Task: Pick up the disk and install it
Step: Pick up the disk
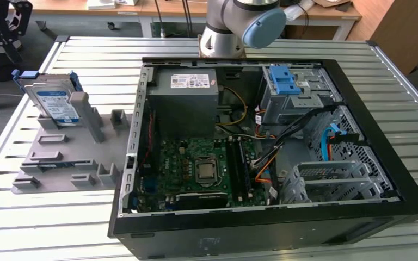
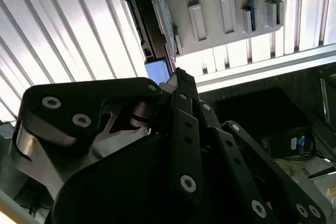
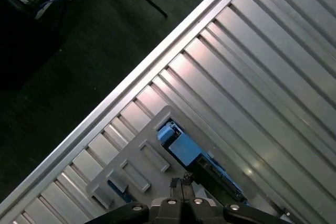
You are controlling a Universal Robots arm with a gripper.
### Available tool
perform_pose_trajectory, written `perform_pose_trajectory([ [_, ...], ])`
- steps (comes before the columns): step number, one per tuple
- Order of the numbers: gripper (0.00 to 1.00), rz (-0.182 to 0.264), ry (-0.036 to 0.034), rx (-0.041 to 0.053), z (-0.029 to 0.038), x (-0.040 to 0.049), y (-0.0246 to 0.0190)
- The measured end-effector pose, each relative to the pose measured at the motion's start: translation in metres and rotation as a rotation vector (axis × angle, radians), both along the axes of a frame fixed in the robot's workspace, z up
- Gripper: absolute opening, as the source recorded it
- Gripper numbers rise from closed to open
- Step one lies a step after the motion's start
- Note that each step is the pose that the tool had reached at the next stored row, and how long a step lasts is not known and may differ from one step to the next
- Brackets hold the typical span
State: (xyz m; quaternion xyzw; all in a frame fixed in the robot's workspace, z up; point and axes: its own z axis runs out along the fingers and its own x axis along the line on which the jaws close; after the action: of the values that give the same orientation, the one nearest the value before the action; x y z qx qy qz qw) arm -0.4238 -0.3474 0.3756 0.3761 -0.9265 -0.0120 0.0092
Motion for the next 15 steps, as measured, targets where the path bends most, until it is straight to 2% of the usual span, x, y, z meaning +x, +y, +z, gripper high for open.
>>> perform_pose_trajectory([
  [10,0.11,0.105,0.0,0.0,-0.0001,0.0,0.0],
  [15,0.11,0.112,-0.0001,0.0,-0.0001,0.0,0.0],
])
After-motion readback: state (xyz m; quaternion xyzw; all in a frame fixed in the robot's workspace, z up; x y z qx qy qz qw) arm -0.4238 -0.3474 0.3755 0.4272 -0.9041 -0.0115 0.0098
